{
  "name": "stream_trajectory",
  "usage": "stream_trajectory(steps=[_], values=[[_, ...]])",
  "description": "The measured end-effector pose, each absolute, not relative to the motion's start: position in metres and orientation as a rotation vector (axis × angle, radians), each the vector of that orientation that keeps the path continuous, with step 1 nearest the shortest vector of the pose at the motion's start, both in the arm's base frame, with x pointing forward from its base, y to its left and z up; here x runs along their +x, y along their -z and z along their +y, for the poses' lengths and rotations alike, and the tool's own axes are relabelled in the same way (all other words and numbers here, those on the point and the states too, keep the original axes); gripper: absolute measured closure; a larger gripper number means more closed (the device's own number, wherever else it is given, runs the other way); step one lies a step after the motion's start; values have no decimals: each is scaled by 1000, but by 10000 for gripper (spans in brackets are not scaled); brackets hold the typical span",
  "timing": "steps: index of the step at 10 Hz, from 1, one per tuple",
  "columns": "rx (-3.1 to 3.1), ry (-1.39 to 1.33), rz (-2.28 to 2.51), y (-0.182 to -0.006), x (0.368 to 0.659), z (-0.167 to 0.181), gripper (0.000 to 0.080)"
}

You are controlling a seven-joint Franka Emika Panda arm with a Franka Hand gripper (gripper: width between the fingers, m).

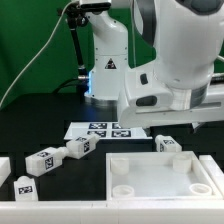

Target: Assemble one leg

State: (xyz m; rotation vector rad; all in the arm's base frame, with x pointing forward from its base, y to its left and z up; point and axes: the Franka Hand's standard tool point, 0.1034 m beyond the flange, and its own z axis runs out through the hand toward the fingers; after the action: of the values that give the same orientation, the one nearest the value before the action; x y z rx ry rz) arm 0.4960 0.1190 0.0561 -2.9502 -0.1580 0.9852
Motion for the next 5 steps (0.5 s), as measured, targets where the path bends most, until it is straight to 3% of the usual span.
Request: stream_trajectory(steps=[5], values=[[-2807,-1474,-270,-22,463,118,151]])
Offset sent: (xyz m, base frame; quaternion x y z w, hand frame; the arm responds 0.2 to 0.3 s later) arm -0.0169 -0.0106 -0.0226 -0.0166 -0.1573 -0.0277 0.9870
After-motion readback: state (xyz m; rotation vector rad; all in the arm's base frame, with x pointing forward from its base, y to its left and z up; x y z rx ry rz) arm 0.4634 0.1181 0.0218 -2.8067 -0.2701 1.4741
